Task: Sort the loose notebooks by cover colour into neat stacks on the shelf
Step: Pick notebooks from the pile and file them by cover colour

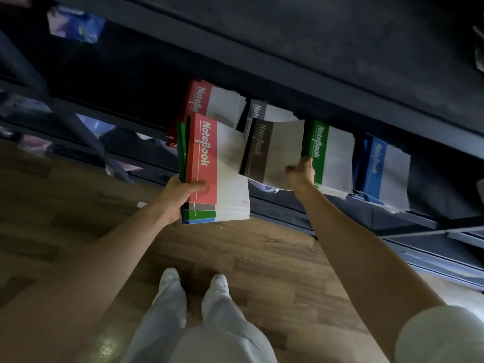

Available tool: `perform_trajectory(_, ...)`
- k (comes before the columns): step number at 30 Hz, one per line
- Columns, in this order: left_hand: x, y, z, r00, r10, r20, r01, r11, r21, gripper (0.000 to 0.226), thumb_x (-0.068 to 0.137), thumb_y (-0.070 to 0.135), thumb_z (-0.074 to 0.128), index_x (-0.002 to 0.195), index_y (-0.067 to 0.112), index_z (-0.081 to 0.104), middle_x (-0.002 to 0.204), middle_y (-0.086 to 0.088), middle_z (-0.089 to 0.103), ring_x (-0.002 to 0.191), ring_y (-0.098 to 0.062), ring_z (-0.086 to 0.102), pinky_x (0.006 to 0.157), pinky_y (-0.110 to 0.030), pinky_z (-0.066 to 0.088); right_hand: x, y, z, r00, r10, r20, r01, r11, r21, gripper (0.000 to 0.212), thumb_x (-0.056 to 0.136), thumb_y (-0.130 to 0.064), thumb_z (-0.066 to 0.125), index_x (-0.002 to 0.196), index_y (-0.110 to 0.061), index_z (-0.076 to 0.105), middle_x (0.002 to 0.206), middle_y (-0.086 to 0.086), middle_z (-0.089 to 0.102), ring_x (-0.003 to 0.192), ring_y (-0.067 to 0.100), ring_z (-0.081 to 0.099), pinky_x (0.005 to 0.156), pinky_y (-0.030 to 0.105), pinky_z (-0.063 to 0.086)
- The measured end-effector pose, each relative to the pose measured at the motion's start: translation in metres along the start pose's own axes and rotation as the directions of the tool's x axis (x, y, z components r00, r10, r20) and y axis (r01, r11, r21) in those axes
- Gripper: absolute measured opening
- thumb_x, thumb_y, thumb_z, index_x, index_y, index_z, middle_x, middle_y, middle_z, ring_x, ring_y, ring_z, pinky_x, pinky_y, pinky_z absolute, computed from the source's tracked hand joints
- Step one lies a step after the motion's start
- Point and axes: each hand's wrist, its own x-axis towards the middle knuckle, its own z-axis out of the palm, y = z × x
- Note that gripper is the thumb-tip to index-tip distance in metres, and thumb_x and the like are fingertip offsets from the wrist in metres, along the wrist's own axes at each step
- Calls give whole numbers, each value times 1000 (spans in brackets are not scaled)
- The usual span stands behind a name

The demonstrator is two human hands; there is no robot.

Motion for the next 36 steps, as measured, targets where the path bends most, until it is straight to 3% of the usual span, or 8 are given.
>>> perform_trajectory(10,6,-6,2,996,14,-85,-16,1000,-16,36,85,3,62,117,16,51,98,-3,63,93,-23,60,77,-37,46,43,-8,17,982,-171,-75,167,984,-57,35,86,5,46,113,-2,66,121,17,62,115,31,55,91,28,41)
perform_trajectory(15,1,-7,8,995,32,-92,-32,999,7,26,85,3,61,103,20,53,96,-3,63,88,-20,60,68,-32,46,51,-6,21,967,-246,66,254,952,-169,46,85,6,45,128,-9,55,136,16,44,122,30,45,95,24,36)
perform_trajectory(20,-8,-8,19,997,30,-73,-29,1000,8,34,86,3,61,115,17,48,99,-3,63,93,-22,59,81,-37,45,32,-4,16,960,-212,181,266,891,-368,49,91,-12,50,138,-21,45,146,15,25,128,36,32,99,35,38)
perform_trajectory(24,-18,-10,30,998,48,-31,-48,999,6,34,87,2,60,113,19,47,96,1,61,95,-21,57,84,-39,43,-3,-19,9,939,-115,325,131,991,-27,34,98,-30,42,116,-5,58,104,15,63,90,27,63,74,34,52)
perform_trajectory(27,-21,-10,39,998,56,1,-56,998,8,37,86,1,60,116,18,46,95,2,60,99,-22,55,85,-39,42,-39,-22,4,868,-61,492,-15,989,150,23,95,-32,48,100,-11,54,72,0,51,61,13,50,54,23,43)
perform_trajectory(32,-25,-10,48,996,81,39,-82,997,7,46,84,-1,62,126,13,49,98,0,62,102,-25,57,88,-41,43,-74,-11,-7,953,-198,231,143,962,234,50,90,-21,53,137,-18,37,92,0,60,73,16,57,66,28,51)
perform_trajectory(34,-29,-9,49,993,96,63,-97,995,18,47,84,-1,61,127,13,49,102,-2,63,101,-25,57,88,-41,43,-83,-6,-11,967,-182,179,137,961,238,46,84,-19,56,129,-16,46,92,3,64,73,17,59,63,30,54)
perform_trajectory(36,-33,-7,47,993,98,68,-100,995,21,46,84,-2,61,127,12,49,107,-6,63,101,-26,59,83,-39,45,-85,-5,-14,978,-138,156,90,956,280,13,81,-13,58,93,-9,57,75,2,58,63,16,53,49,23,45)
